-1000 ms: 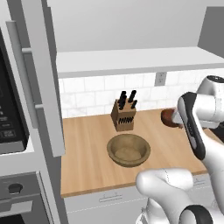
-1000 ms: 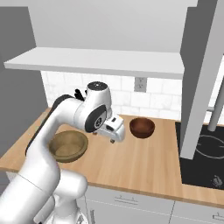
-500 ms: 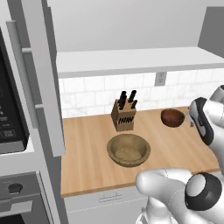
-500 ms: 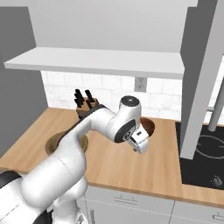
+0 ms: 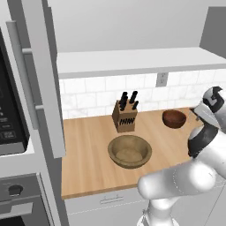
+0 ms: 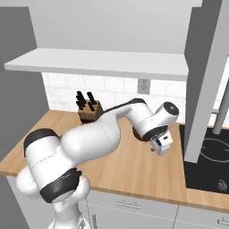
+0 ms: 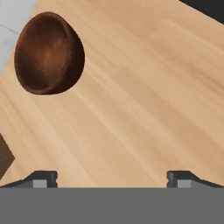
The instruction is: Pick up the bowls on the counter and stack them on top of one another in the open cabinet. Place the smaller bowl on top of the larger bowl.
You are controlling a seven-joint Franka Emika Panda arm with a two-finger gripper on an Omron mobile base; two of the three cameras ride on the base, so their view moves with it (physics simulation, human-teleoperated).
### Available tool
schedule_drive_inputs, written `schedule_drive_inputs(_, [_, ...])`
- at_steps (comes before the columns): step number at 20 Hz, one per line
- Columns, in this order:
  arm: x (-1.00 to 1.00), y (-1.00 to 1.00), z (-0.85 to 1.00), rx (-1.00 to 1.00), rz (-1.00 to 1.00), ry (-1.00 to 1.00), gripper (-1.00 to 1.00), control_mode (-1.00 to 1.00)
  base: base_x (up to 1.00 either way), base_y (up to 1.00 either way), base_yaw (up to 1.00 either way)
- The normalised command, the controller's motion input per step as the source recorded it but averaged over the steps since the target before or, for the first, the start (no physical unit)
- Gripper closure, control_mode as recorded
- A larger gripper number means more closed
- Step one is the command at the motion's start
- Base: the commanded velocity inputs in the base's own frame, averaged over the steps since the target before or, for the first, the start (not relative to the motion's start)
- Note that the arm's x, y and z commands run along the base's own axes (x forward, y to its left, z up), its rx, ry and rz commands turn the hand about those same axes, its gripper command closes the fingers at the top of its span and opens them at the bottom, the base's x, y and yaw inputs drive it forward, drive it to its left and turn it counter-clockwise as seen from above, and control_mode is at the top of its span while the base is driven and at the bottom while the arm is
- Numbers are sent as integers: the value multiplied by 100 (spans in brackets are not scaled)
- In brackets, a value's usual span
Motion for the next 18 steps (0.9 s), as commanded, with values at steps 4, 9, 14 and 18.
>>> schedule_drive_inputs(4, [68,-16,-1,10,0,3,-100,-100,0,0,0])
schedule_drive_inputs(9, [62,0,-8,1,0,7,-100,-100,0,0,0])
schedule_drive_inputs(14, [52,0,-27,0,0,4,-100,-100,0,0,0])
schedule_drive_inputs(18, [26,0,-43,0,0,0,-100,-100,0,0,0])
